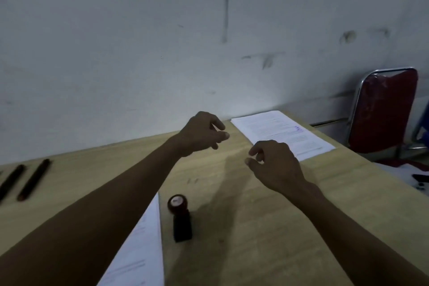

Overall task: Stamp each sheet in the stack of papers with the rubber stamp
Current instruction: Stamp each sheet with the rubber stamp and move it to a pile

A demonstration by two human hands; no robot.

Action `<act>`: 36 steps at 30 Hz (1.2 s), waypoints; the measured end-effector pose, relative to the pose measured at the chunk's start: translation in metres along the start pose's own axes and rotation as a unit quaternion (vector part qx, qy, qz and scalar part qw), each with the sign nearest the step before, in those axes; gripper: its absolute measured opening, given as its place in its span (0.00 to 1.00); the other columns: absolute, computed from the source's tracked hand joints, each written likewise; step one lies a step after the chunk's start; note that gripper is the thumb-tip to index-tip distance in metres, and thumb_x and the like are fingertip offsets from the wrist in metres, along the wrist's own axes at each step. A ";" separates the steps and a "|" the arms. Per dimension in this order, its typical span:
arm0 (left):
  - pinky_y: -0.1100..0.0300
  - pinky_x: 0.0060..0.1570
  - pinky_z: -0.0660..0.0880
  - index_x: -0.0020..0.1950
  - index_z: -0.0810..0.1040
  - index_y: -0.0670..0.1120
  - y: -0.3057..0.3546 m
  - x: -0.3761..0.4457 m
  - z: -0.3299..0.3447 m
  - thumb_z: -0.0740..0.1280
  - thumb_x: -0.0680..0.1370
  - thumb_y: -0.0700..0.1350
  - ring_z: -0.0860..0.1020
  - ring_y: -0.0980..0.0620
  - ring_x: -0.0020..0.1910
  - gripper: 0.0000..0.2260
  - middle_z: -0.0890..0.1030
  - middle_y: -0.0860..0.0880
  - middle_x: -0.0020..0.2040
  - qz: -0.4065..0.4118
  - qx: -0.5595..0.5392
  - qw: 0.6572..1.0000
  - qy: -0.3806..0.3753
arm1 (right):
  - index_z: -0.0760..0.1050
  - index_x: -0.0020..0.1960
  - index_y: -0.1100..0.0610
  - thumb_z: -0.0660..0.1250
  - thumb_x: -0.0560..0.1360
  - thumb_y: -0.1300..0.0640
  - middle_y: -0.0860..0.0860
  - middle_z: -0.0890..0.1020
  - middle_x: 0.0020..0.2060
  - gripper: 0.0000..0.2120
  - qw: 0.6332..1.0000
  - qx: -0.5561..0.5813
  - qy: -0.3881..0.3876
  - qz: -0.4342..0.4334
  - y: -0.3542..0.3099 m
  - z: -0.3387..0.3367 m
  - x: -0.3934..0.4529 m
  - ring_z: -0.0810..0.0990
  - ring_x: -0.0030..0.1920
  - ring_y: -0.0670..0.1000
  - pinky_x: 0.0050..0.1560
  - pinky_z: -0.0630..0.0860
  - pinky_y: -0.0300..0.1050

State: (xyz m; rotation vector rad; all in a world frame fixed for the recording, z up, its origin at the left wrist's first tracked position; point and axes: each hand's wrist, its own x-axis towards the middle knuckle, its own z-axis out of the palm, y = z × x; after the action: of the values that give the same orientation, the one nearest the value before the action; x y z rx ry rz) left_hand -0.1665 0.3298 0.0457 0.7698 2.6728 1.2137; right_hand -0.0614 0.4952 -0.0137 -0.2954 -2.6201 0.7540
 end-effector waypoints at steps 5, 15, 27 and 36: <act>0.62 0.34 0.73 0.51 0.80 0.41 -0.023 -0.071 -0.040 0.72 0.74 0.44 0.84 0.48 0.37 0.09 0.84 0.44 0.39 0.001 -0.018 0.998 0.052 | 0.74 0.38 0.45 0.60 0.79 0.41 0.43 0.79 0.33 0.14 0.995 0.063 -0.031 -0.075 -0.051 0.013 -0.054 0.78 0.37 0.45 0.40 0.74 0.47; 0.60 0.36 0.74 0.48 0.82 0.42 -0.092 -0.184 -0.075 0.72 0.74 0.42 0.84 0.47 0.37 0.05 0.84 0.42 0.38 -0.043 -0.049 0.987 0.146 | 0.71 0.63 0.49 0.66 0.67 0.28 0.47 0.80 0.52 0.33 0.992 -0.043 -0.097 -0.070 -0.116 0.049 -0.100 0.79 0.51 0.50 0.48 0.75 0.47; 0.76 0.41 0.67 0.52 0.81 0.47 -0.141 -0.246 -0.074 0.73 0.73 0.48 0.79 0.55 0.48 0.09 0.82 0.53 0.48 -0.037 0.078 0.988 0.130 | 0.72 0.50 0.50 0.68 0.73 0.40 0.48 0.78 0.46 0.15 0.996 -0.049 -0.067 -0.031 -0.137 0.072 -0.108 0.78 0.47 0.53 0.46 0.71 0.46; 0.53 0.70 0.60 0.63 0.75 0.57 -0.167 -0.273 -0.052 0.73 0.65 0.65 0.63 0.56 0.70 0.28 0.72 0.58 0.68 -0.018 0.139 0.990 0.031 | 0.71 0.44 0.50 0.71 0.73 0.46 0.45 0.79 0.39 0.11 0.990 0.055 -0.092 -0.089 -0.151 0.075 -0.148 0.78 0.40 0.49 0.39 0.74 0.46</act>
State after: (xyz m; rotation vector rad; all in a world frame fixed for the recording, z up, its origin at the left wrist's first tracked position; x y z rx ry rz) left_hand -0.0128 0.0694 -0.0711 0.7230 2.9321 0.8799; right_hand 0.0260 0.2895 -0.0358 0.0422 -2.7157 0.8981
